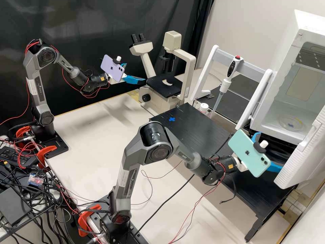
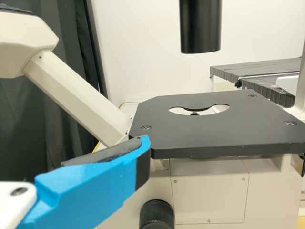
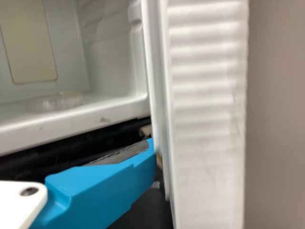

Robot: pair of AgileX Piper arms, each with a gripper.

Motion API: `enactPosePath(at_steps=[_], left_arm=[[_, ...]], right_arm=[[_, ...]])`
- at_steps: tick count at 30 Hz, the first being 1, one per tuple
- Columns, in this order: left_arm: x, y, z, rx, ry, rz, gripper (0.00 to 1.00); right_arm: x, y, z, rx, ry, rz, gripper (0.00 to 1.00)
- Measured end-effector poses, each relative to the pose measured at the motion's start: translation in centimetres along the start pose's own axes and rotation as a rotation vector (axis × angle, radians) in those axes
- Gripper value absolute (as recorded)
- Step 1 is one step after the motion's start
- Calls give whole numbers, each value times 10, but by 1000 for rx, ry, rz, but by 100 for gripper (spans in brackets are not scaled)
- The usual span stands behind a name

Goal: Move the petri dish to the microscope

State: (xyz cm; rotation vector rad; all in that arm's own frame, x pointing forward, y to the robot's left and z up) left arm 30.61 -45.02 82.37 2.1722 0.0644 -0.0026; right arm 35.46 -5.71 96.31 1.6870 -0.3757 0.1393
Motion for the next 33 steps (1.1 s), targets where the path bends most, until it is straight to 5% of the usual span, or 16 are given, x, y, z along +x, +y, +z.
enactPosePath(at_steps=[8, 25, 33], left_arm=[[0, 0, 0, 0, 0, 0, 100], [0, 0, 0, 0, 0, 0, 100], [0, 0, 0, 0, 0, 0, 100]], right_arm=[[48, 4, -5, 65, -14, -18, 100], [104, 1, -67, 39, 125, -14, 100], [123, -8, -75, -3, 142, -23, 100]])
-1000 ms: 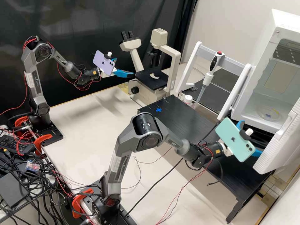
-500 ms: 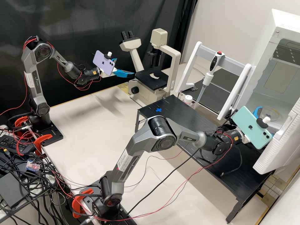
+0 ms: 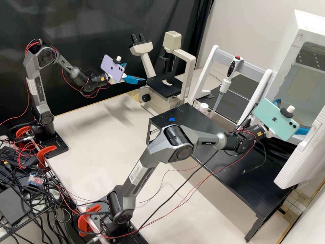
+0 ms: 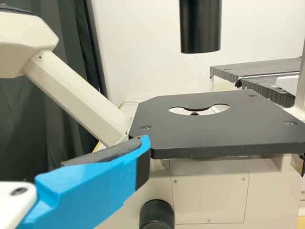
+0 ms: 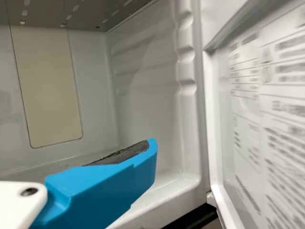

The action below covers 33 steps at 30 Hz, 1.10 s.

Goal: Move the petri dish to the microscope

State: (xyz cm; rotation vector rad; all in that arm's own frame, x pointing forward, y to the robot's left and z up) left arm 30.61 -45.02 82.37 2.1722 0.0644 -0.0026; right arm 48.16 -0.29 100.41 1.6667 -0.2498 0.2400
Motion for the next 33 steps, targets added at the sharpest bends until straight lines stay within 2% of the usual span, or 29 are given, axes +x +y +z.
enactPosePath(at_steps=[4, 12, 23, 30, 33], left_arm=[[0, 0, 0, 0, 0, 0, 100], [0, 0, 0, 0, 0, 0, 100], [0, 0, 0, 0, 0, 0, 100], [0, 0, 0, 0, 0, 0, 100], [0, 0, 0, 0, 0, 0, 100]], right_arm=[[8, -10, 10, -2, -41, -30, 100], [18, -31, 27, -49, -72, -91, 100], [30, -43, 41, -108, -90, -116, 100], [32, -43, 41, -184, -80, -114, 100], [33, -42, 39, -194, -76, -111, 100]])
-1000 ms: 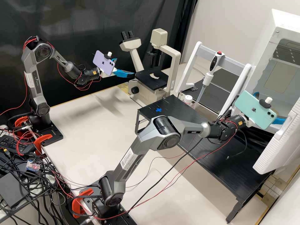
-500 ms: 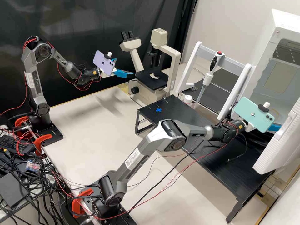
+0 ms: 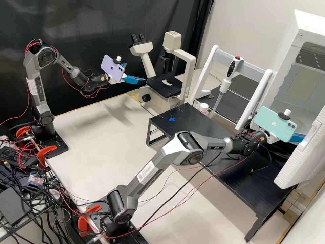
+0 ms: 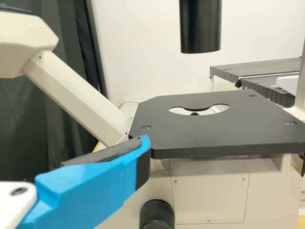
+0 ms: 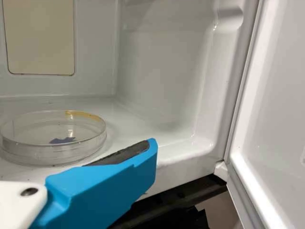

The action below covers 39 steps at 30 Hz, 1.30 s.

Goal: Move the petri dish to the microscope

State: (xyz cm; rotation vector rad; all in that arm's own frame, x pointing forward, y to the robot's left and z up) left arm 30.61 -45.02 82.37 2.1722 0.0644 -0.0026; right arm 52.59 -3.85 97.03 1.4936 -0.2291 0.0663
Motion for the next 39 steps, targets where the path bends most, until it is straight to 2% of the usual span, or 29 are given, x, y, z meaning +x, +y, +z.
enactPosePath(at_steps=[4, 10, 13, 16, 25, 26, 29, 34, 39], left_arm=[[0, 0, 0, 0, 0, 0, 100], [0, 0, 0, 0, 0, 0, 100], [0, 0, 0, 0, 0, 0, 100], [0, 0, 0, 0, 0, 0, 100], [0, 0, 0, 0, 0, 0, 100], [0, 0, 0, 0, 0, 0, 100], [0, 0, 0, 0, 0, 0, 100], [0, 0, 0, 0, 0, 0, 100], [0, 0, 0, 0, 0, 0, 100]], right_arm=[[4, 6, -5, -4, 22, 22, 100], [14, 5, -6, 46, 58, 20, 100], [19, -4, 1, 53, 39, -21, 100], [23, -8, 4, 84, 42, -36, 100], [26, -6, 6, 75, 56, -48, 100], [26, -6, 7, 70, 56, -48, 0], [28, -6, 9, 63, 60, -52, 0], [30, -5, 12, 25, 65, -61, 0], [30, -4, 14, 12, 64, -62, 0]])
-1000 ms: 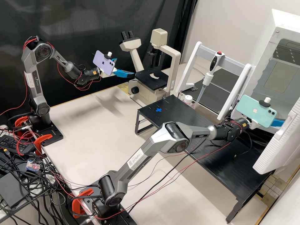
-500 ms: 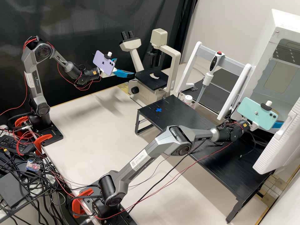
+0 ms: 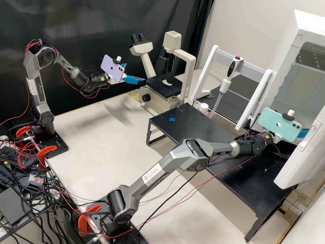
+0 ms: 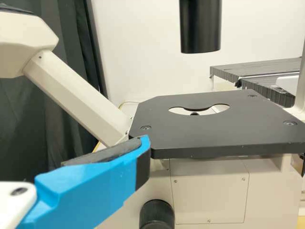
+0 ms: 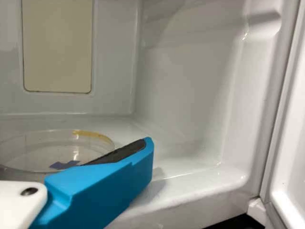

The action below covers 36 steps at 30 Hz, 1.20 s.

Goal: Move the petri dish to the microscope

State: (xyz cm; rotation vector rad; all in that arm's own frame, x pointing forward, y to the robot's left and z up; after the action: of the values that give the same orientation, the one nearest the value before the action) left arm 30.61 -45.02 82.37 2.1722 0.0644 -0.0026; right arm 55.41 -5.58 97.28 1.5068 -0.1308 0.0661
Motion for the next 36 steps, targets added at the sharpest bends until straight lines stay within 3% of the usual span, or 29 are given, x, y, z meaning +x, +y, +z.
enactPosePath(at_steps=[36], left_arm=[[0, 0, 0, 0, 0, 0, 100]], right_arm=[[-15, -1, 13, 17, 17, -22, 0]])
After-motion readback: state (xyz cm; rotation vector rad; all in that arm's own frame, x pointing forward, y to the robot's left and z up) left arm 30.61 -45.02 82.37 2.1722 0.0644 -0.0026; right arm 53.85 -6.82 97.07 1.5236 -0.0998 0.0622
